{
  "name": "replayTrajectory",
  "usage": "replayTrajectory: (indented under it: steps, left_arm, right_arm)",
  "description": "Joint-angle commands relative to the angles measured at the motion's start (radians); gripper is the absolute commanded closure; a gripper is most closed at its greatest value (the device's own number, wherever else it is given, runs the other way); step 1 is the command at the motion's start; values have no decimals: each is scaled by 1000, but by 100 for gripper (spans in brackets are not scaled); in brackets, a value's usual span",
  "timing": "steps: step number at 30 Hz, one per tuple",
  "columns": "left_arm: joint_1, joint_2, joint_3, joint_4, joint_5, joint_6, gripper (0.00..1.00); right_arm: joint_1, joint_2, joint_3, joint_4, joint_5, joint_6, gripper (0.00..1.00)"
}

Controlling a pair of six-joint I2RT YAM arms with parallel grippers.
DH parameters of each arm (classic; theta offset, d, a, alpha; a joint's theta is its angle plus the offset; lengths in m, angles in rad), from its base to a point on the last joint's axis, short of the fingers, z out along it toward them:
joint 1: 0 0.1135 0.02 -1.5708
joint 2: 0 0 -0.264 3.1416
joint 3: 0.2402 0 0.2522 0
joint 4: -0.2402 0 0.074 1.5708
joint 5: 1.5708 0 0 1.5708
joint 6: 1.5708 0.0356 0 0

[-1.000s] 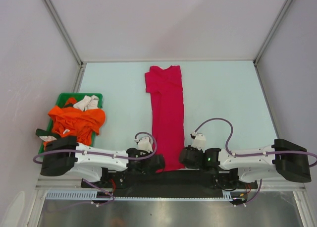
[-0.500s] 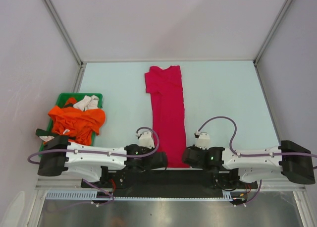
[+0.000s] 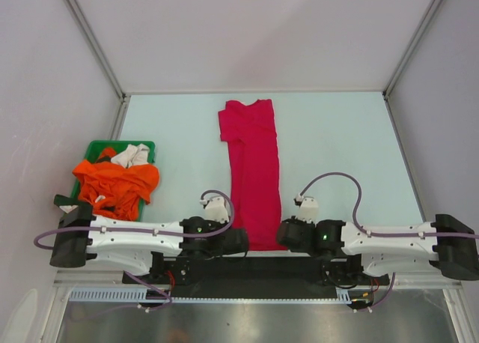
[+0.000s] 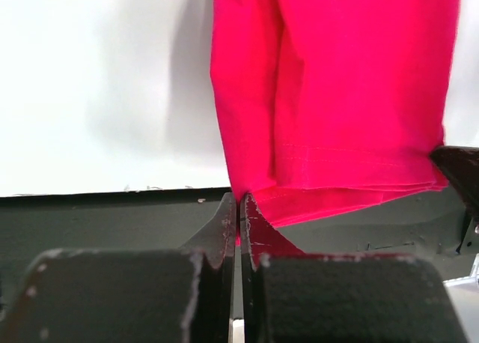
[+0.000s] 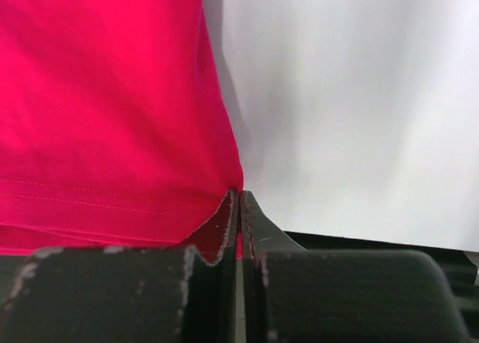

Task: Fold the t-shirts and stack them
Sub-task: Grab the bottom of the folded rectangular tshirt with both arms, then fold the folded rectangular tshirt in 1/3 of the way

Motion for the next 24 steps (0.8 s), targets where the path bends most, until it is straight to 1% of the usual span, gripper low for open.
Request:
replayTrajectory:
  steps: [1, 4, 5, 6, 7, 8, 9, 10, 11, 13, 16, 20, 23, 24]
  left_arm:
    - [19, -46, 74, -99, -86, 23, 100]
    - [66, -36, 125, -108, -117, 89, 100]
    - [98, -32, 133, -107, -123, 127, 100]
    - [115, -26, 142, -105, -128, 147, 100]
    - [132, -25, 157, -101, -135, 170, 100]
    - [169, -17, 163, -93, -139, 216, 100]
    - [189, -17, 170, -86, -142, 238, 100]
    - [210, -14, 179, -78, -143, 261, 100]
    - [247, -13, 186, -64, -148, 305, 100]
    - [284, -2, 205, -47, -149, 350, 100]
    - [374, 27, 234, -3, -151, 443, 100]
    - [467, 87, 283, 72, -129, 543, 100]
    - [526, 158, 358, 106, -126, 623, 100]
    - [540, 199, 404, 111, -128, 660, 100]
  right_arm:
    - [-69, -46, 78, -95, 74, -74, 100]
    - [-147, -42, 127, -70, 77, -176, 100]
    - [-173, -39, 148, -52, 74, -206, 100]
    - [-199, -25, 158, -37, 69, -270, 100]
    - [-259, -16, 173, 0, 57, -301, 100]
    - [-285, -3, 197, 17, 51, -331, 100]
    - [-311, 10, 214, 32, 37, -395, 100]
    - [-367, 41, 230, 66, 29, -418, 100]
    - [-389, 53, 243, 77, 22, -446, 100]
    - [-432, 101, 291, 112, 6, -510, 100]
    - [-532, 156, 345, 154, -20, -571, 100]
    - [-629, 240, 411, 218, -58, -631, 100]
    - [-701, 323, 492, 246, -77, -671, 100]
    - [-716, 348, 535, 252, -81, -682, 100]
